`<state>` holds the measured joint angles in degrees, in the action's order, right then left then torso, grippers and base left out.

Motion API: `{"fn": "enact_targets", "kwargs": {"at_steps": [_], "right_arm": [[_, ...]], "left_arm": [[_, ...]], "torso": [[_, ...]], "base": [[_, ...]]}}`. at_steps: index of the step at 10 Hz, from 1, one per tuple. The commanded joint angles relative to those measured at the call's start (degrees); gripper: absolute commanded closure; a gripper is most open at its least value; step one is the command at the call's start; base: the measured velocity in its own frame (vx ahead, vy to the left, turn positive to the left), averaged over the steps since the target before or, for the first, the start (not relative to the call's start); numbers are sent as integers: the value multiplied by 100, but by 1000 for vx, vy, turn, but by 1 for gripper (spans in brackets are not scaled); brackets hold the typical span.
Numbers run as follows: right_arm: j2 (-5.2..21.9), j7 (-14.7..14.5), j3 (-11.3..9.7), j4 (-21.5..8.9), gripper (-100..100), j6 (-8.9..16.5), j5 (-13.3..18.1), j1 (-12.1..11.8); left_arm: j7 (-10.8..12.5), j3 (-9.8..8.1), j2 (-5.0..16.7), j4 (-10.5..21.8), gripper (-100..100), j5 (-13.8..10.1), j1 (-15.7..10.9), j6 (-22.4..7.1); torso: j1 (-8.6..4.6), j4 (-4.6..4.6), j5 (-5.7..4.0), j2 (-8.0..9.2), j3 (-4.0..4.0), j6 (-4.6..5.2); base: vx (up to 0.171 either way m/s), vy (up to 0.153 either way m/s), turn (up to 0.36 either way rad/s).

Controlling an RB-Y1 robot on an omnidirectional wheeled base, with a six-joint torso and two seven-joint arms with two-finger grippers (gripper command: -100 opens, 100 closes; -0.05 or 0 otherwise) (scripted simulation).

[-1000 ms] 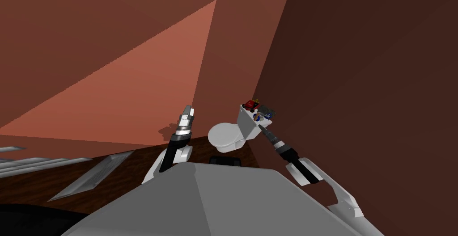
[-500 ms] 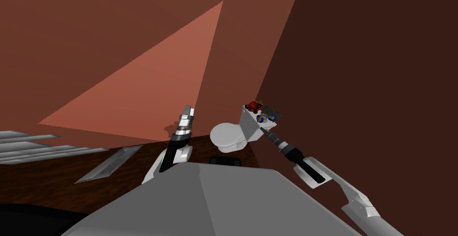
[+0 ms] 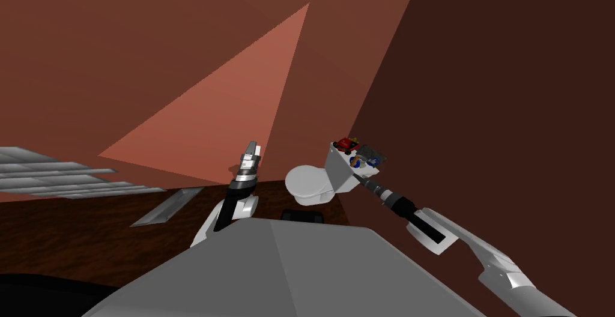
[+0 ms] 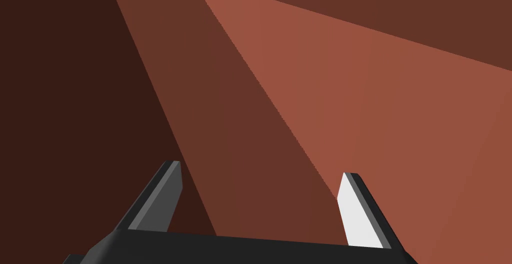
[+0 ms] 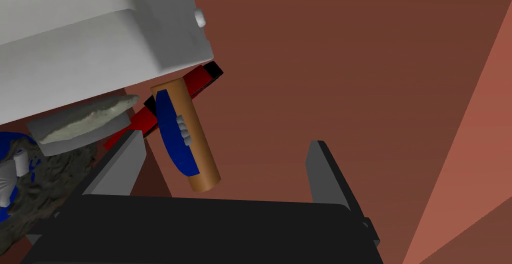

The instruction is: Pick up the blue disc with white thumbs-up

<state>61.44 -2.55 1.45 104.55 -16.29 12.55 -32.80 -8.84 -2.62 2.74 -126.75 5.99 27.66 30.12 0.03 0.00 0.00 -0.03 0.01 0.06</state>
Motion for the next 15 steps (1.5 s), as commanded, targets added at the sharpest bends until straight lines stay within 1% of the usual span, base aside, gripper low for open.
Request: {"fn": "enact_targets", "kwargs": {"at_steps": [1,2,3,4,5,6,10,13,14,15], "right_arm": [[286,9,-9,-148,-100,54,90,-7],[466,23,-6,-260,-100,102,157,-19],[535,23,-6,-260,-100,102,157,-19],[754,36,-3,-365,-100,148,221,-32],[906,49,0,-462,-100,190,281,-44],[963,49,0,-462,-100,190,281,-44],[1633,88,9,-755,-100,322,473,-87],[1962,107,14,-889,-100,385,568,-111],[1899,109,-44,-881,-100,380,549,-40],[1913,116,-50,-888,0,387,552,-32]], "left_arm": [[0,0,0,0,0,0,0,0],[0,0,0,0,0,0,0,0],[0,0,0,0,0,0,-1,0],[0,0,0,0,0,0,0,0],[0,0,0,0,0,0,0,0],[0,0,0,0,0,0,0,0],[0,0,0,0,0,0,0,0],[0,0,0,0,0,0,0,0],[0,0,0,0,0,0,0,0],[0,0,0,0,0,0,0,0]], "torso": [[0,0,0,0,0,0],[1,0,0,-1,1,-3],[1,1,0,-2,1,-3],[1,0,0,0,0,0],[1,0,0,0,0,-2],[2,0,0,-1,0,-2],[3,0,1,-1,0,-1],[2,0,0,0,0,1],[2,0,0,0,0,-1],[0,-1,-2,2,-1,3]], "base": [[5,11,97],[5,13,163],[5,6,62],[3,9,88],[3,11,138],[3,6,54],[4,9,110],[4,8,74],[2,1,21],[0,0,0]]}}
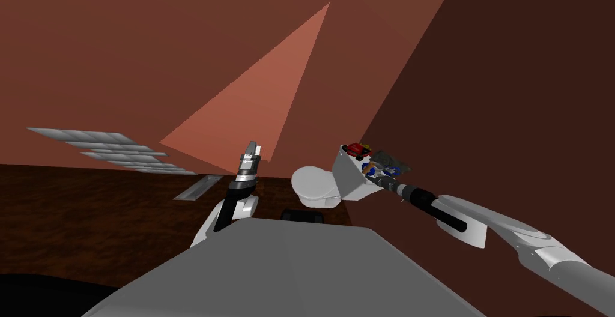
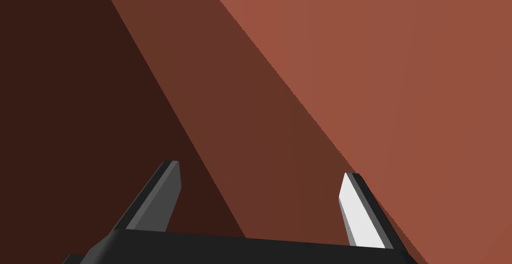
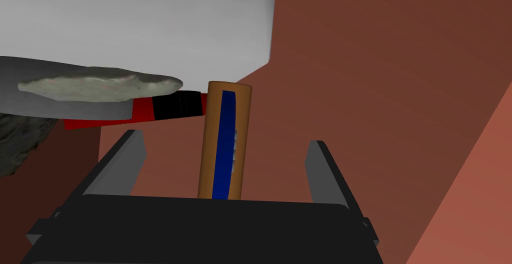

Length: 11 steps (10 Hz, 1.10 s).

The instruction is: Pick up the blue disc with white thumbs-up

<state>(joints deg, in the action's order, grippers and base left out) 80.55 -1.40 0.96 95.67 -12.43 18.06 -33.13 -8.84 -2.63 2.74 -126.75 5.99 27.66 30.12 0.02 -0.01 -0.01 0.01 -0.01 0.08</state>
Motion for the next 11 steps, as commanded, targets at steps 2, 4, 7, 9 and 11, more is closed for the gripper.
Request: {"fn": "enact_targets", "kwargs": {"at_steps": [2,4,7,9,11], "right_arm": [[-64,18,-41,-242,-100,-11,-26,85],[-150,42,-95,-566,-100,-26,-61,197],[-230,32,-160,-743,-100,-38,-59,293],[-235,31,-165,-757,100,-37,-59,300],[-237,32,-167,-755,100,-37,-60,298]], "left_arm": [[0,0,0,0,0,0,-1,0],[0,1,0,0,0,0,-1,0],[0,0,0,0,0,0,-1,0],[0,0,0,0,0,0,0,0],[0,0,0,0,0,0,0,0]], "torso": [[-1,-1,0,6,-3,-5],[3,-4,1,18,-10,-4],[3,-5,1,24,-14,-3],[-2,-2,0,8,-5,2],[-2,-1,1,1,-1,1]], "base": [[-37,4,189],[-68,12,253],[-52,11,141],[-2,0,-5],[0,0,0]]}}
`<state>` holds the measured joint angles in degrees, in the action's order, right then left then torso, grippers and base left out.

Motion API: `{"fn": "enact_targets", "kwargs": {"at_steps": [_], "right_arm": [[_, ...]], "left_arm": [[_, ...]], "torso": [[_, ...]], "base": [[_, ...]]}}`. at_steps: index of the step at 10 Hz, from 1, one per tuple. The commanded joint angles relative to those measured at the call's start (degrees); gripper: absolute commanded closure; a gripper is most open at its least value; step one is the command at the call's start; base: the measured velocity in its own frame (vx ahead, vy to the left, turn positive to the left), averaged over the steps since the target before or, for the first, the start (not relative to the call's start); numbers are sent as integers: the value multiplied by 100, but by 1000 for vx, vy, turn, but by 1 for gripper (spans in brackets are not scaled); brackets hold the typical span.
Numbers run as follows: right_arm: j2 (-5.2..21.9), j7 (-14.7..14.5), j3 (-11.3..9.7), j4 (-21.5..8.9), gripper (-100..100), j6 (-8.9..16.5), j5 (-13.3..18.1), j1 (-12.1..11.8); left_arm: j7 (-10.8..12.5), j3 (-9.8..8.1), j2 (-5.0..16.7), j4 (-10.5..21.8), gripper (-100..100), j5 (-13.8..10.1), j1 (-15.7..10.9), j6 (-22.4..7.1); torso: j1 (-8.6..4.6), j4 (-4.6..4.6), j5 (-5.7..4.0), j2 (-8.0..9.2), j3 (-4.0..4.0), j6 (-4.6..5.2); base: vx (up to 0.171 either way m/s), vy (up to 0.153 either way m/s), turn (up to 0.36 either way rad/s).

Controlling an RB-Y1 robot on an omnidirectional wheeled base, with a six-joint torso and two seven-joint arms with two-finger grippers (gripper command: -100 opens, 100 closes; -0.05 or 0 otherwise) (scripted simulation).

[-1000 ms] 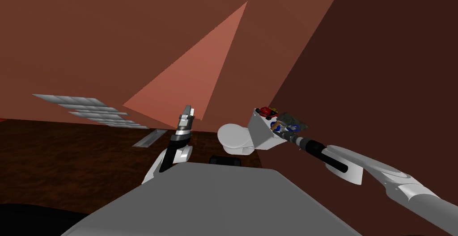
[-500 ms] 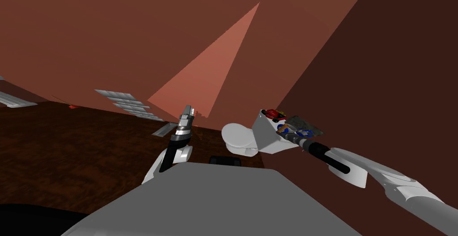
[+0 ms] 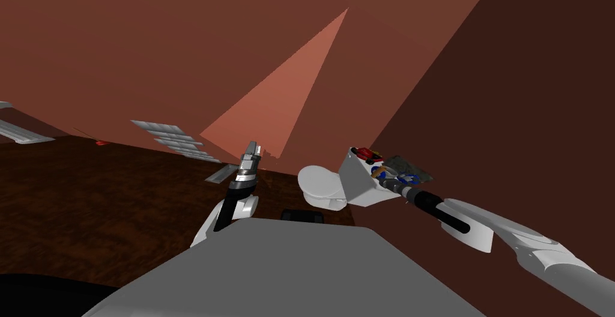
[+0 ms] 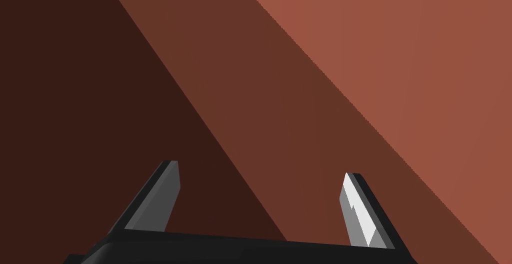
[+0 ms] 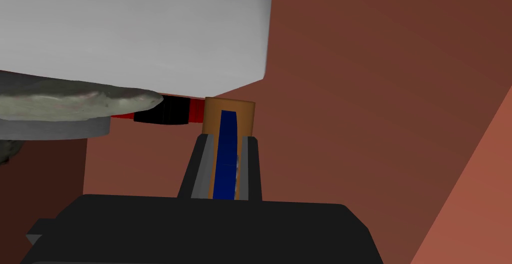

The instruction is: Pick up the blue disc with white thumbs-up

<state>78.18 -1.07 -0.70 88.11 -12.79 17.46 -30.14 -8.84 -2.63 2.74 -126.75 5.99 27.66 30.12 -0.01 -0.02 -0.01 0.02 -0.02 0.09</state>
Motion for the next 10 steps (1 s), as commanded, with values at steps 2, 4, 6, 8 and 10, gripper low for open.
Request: {"fn": "enact_targets", "kwargs": {"at_steps": [2,4,6,8,10], "right_arm": [[0,1,0,-1,0,1,0,0],[109,3,85,271,100,13,8,-129],[173,-15,126,514,100,24,34,-214],[237,-33,166,756,100,36,60,-298],[214,-31,158,712,0,39,57,-288]], "left_arm": [[0,0,0,0,0,0,0,0],[0,-1,0,0,0,0,2,0],[0,-1,0,0,0,0,1,0],[0,-1,0,0,0,0,2,0],[0,0,0,0,0,0,0,0]], "torso": [[0,0,0,0,0,-1],[-2,-1,4,-4,1,14],[-7,0,1,-6,3,4],[4,1,5,-14,7,7],[-2,2,0,-9,5,-5]], "base": [[0,0,0],[52,-9,-250],[54,-10,-167],[72,-5,-231],[11,-1,-19]]}}
